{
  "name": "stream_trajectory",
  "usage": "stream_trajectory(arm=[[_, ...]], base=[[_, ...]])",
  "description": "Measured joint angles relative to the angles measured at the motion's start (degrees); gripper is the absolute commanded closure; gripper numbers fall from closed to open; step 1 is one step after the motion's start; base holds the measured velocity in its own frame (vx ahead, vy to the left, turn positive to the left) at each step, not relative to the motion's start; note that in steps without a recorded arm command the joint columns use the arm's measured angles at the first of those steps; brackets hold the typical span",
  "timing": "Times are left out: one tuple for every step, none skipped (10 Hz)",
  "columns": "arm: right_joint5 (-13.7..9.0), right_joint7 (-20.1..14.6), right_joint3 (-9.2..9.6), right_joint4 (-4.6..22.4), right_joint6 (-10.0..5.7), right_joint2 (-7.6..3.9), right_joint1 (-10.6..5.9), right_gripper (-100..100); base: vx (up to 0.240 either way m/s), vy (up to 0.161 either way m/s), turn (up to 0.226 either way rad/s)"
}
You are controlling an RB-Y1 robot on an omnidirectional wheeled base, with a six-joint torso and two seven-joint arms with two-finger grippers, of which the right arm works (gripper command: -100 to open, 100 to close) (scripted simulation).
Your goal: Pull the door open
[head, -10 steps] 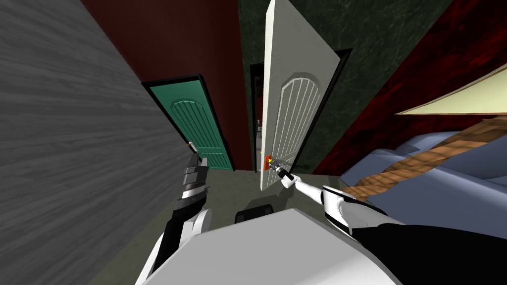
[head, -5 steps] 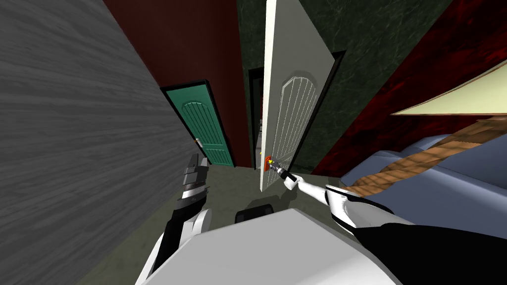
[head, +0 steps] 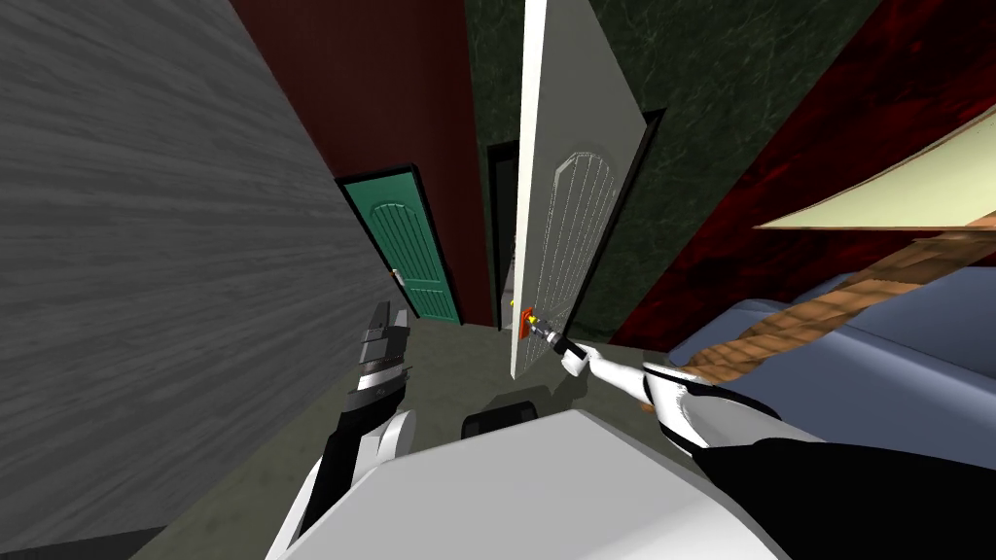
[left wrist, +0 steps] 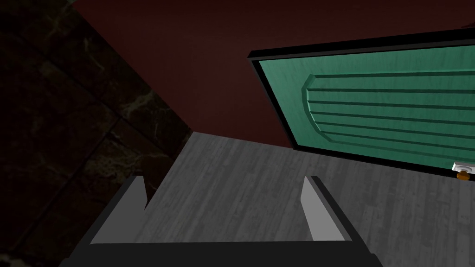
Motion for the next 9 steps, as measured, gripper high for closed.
stream_trajectory(arm=[[0.35, -0.81, 0.87, 0.16, -0.94, -0.43, -0.17, 100], [0.62, -1.60, 1.71, 0.05, -1.92, -1.19, -0.24, 100], [0.87, -2.27, 2.40, 0.04, -2.77, -1.82, -0.30, 100], [1.09, -2.95, 3.18, -0.19, -3.62, -2.67, -0.17, 100], [1.38, -3.79, 4.12, -0.16, -4.52, -3.41, -0.20, 100], [1.74, -4.59, 5.03, 0.03, -5.59, -3.83, -0.21, 100], [2.00, -5.22, 5.79, -0.06, -6.33, -4.35, -0.24, 100], [2.08, -5.35, 6.03, -0.05, -6.37, -4.34, -0.10, 100], [2.18, -5.71, 6.56, 0.20, -6.86, -4.69, -0.21, 100]], base=[[-0.186, -0.156, 0.169], [-0.198, -0.132, 0.102], [-0.192, -0.150, 0.116], [-0.187, -0.173, 0.150], [-0.184, -0.203, 0.115], [-0.170, -0.167, 0.106], [-0.073, -0.063, 0.029], [-0.122, -0.098, 0.112], [-0.158, -0.159, 0.141]])
